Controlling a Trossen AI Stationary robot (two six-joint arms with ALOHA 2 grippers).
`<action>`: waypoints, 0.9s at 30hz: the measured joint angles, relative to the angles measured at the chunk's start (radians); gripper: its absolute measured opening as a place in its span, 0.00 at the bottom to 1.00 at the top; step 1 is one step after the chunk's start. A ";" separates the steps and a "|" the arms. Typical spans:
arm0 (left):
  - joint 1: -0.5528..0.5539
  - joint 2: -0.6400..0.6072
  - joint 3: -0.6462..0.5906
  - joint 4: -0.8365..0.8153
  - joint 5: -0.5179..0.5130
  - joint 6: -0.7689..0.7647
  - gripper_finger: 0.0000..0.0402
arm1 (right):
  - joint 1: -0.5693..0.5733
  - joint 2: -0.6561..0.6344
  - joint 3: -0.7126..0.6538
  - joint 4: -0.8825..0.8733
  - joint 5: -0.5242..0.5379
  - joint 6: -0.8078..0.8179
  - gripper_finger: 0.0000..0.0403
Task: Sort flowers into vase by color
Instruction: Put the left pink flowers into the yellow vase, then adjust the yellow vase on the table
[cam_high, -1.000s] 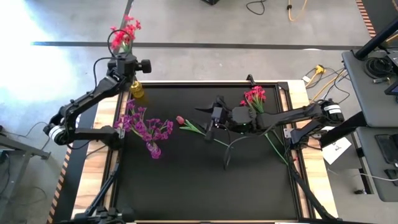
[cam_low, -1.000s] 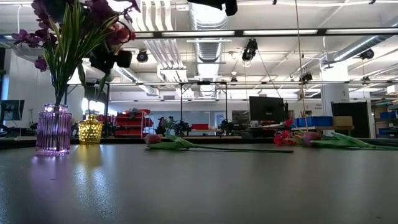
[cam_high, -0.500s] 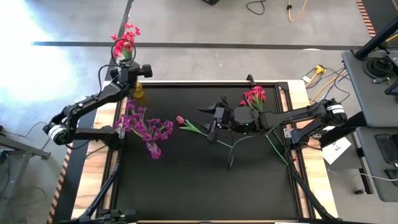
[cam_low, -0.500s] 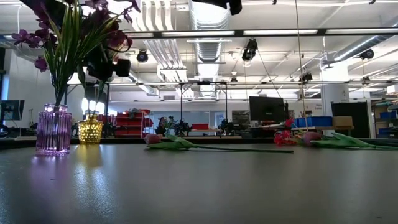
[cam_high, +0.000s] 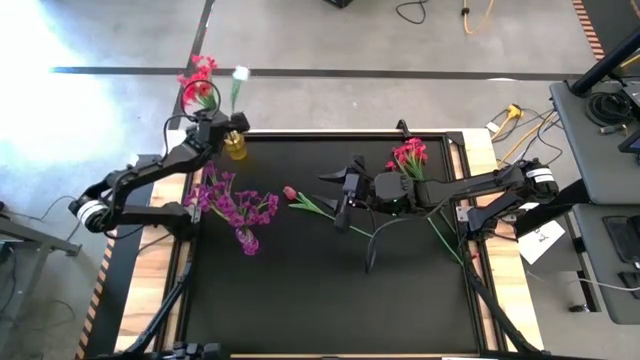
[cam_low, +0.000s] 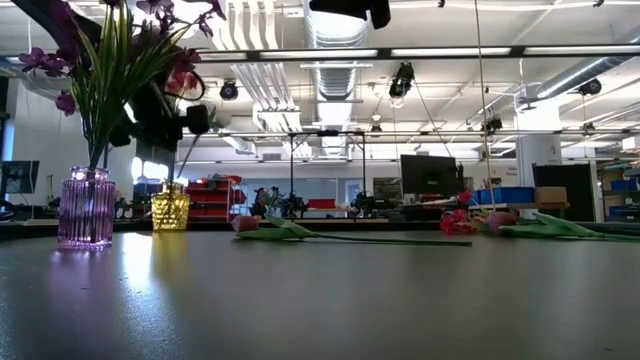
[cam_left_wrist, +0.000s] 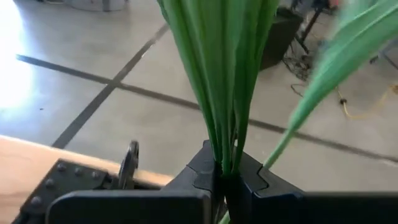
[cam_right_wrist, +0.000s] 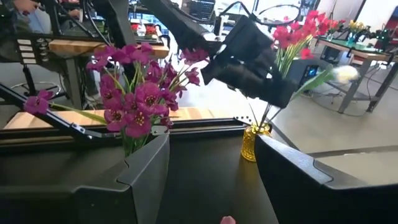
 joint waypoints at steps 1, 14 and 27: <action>-0.006 0.000 -0.013 0.006 0.001 0.000 0.00 | 0.000 0.000 0.000 -0.001 0.000 0.000 0.57; -0.064 -0.075 -0.091 0.112 0.083 0.155 0.20 | 0.006 -0.016 0.000 -0.066 0.000 0.000 0.57; -0.063 -0.273 -0.013 -0.169 0.100 0.236 0.51 | 0.006 -0.054 0.000 -0.213 0.000 0.042 0.57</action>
